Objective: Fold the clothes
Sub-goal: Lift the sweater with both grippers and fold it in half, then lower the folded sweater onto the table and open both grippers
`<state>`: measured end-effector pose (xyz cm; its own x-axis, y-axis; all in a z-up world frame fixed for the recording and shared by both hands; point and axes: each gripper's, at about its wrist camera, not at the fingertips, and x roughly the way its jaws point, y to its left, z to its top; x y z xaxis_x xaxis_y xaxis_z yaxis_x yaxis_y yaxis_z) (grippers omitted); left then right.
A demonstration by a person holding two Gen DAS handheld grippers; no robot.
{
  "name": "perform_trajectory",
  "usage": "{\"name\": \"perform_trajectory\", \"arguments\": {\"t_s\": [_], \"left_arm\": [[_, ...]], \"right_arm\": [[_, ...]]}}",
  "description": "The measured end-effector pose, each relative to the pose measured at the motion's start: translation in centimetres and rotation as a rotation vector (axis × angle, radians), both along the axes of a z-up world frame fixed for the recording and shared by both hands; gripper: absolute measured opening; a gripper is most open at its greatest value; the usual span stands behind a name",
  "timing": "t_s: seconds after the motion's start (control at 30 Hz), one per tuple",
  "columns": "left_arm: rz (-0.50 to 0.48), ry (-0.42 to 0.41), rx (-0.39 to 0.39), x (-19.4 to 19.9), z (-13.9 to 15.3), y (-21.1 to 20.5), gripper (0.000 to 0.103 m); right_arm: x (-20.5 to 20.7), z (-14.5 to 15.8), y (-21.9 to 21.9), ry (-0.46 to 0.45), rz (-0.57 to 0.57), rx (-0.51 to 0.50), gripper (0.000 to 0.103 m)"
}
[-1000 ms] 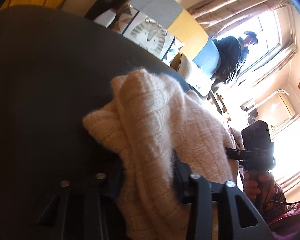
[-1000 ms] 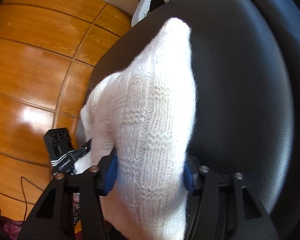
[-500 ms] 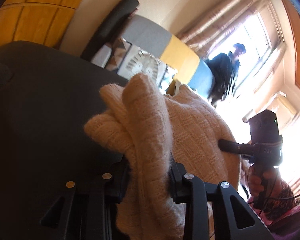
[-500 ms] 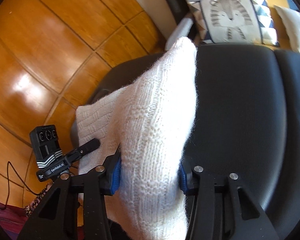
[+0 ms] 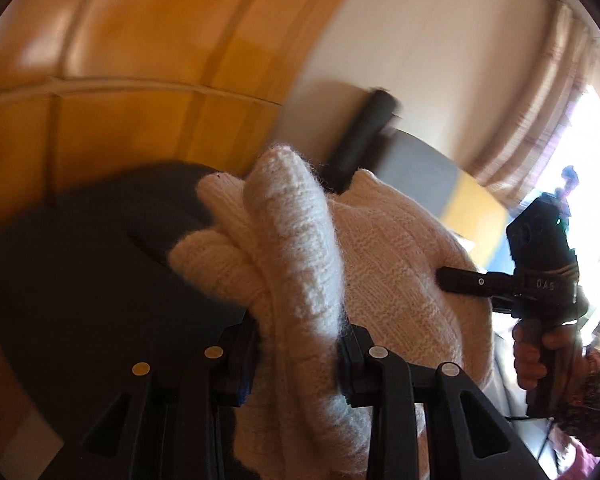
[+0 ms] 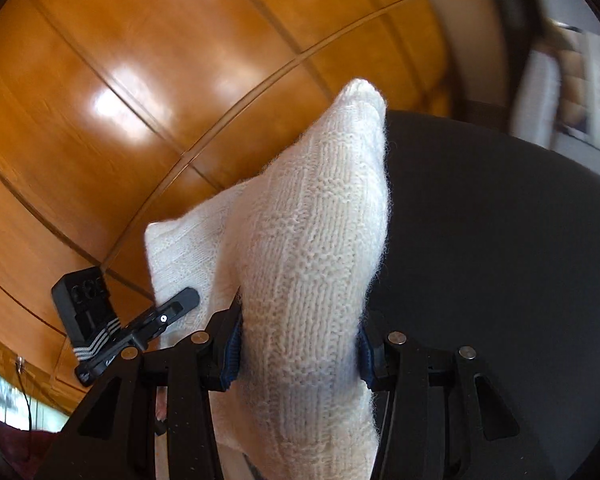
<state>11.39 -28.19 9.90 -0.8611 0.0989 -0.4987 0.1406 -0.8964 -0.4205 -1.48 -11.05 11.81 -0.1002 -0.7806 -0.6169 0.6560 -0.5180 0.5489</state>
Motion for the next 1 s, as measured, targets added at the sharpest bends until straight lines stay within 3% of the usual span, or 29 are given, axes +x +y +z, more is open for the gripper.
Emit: {"name": "perform_trajectory", "arguments": {"t_s": [0.23, 0.47, 0.6, 0.77, 0.83, 0.9, 1.0], "left_arm": [[0.229, -0.040, -0.004, -3.2, -2.2, -6.9, 0.033], [0.369, -0.076, 0.058, -5.3, -5.7, -12.1, 0.033], [0.408, -0.101, 0.113, -4.1, -8.2, -15.2, 0.037], [0.391, -0.070, 0.166, -3.7, -9.3, -15.4, 0.044], [0.379, -0.070, 0.222, -3.3, -9.1, -16.0, 0.044], [0.396, -0.058, 0.247, -1.0, -8.5, -16.4, 0.044], [0.445, -0.018, 0.176, 1.3, -6.5, -15.1, 0.043]], "right_arm": [[-4.4, -1.8, -13.1, 0.044, 0.120, 0.053, 0.048], [-6.2, -4.3, -19.5, 0.100, 0.158, 0.114, 0.048], [-7.3, -6.1, -19.4, 0.082, 0.129, 0.134, 0.050], [-8.7, -8.2, -18.9, 0.051, 0.089, 0.153, 0.069], [-9.1, -8.5, -18.3, 0.052, 0.065, 0.154, 0.069], [-8.5, -6.8, -16.9, 0.106, 0.028, 0.132, 0.069], [-5.9, -3.7, -14.7, 0.243, 0.006, 0.085, 0.069]]}}
